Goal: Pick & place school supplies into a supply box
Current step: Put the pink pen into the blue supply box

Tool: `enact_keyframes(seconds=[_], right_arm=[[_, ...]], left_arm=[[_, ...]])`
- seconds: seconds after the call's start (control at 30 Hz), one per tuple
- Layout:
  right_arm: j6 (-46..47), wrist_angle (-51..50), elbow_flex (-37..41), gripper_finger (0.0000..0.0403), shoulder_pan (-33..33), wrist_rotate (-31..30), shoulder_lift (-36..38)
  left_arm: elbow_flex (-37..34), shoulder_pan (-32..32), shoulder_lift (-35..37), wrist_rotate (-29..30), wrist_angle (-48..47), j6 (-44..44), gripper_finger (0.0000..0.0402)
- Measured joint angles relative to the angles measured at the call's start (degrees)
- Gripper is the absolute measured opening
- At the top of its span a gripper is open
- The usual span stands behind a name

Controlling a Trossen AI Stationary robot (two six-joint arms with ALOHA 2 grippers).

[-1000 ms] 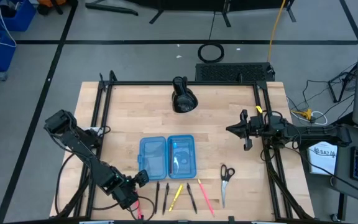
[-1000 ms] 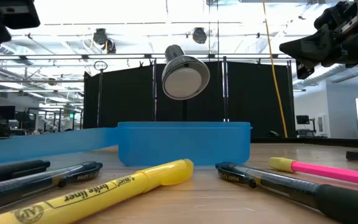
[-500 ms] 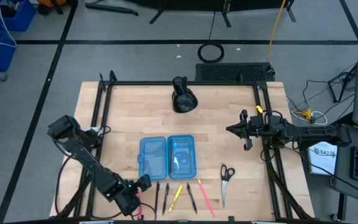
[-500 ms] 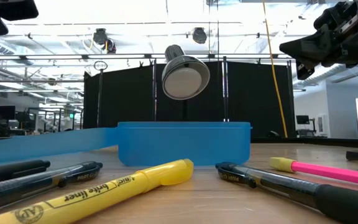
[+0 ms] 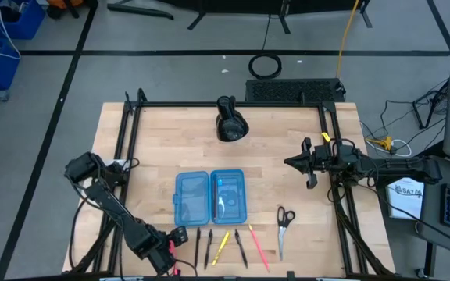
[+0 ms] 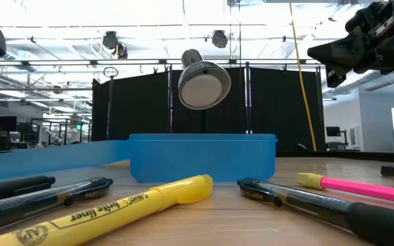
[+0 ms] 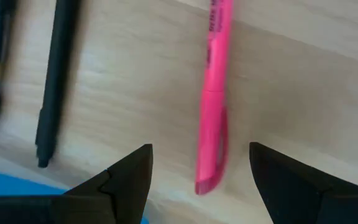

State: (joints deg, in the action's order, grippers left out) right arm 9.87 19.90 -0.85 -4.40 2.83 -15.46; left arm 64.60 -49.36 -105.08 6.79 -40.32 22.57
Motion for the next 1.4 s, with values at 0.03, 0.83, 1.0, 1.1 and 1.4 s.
enact_keyframes(seconds=[0.03, 0.83, 1.0, 1.1, 1.4], right_arm=[[0.0, 0.0, 0.0, 0.0000, 0.0, 0.0, 0.0], [0.0, 0.0, 0.0, 0.0000, 0.0, 0.1, 0.0], [0.0, 0.0, 0.0, 0.0000, 0.0, 0.2, 0.0], [0.0, 0.0, 0.0, 0.0000, 0.0, 0.2, 0.0], [0.0, -0.1, 0.0, 0.0000, 0.0, 0.2, 0.0]], left_arm=[[0.0, 0.1, -0.4, -0.3, 0.6, 0.1, 0.0268], [-0.2, 8.2, -3.8, -14.7, 4.0, 3.8, 0.0124], [-0.2, 8.2, -3.8, -14.4, 4.2, 4.8, 0.0085], [-0.2, 7.9, -3.8, -13.9, 4.2, 4.8, 0.0063], [-0.2, 6.7, -3.8, -11.6, 4.5, 4.4, 0.0059]])
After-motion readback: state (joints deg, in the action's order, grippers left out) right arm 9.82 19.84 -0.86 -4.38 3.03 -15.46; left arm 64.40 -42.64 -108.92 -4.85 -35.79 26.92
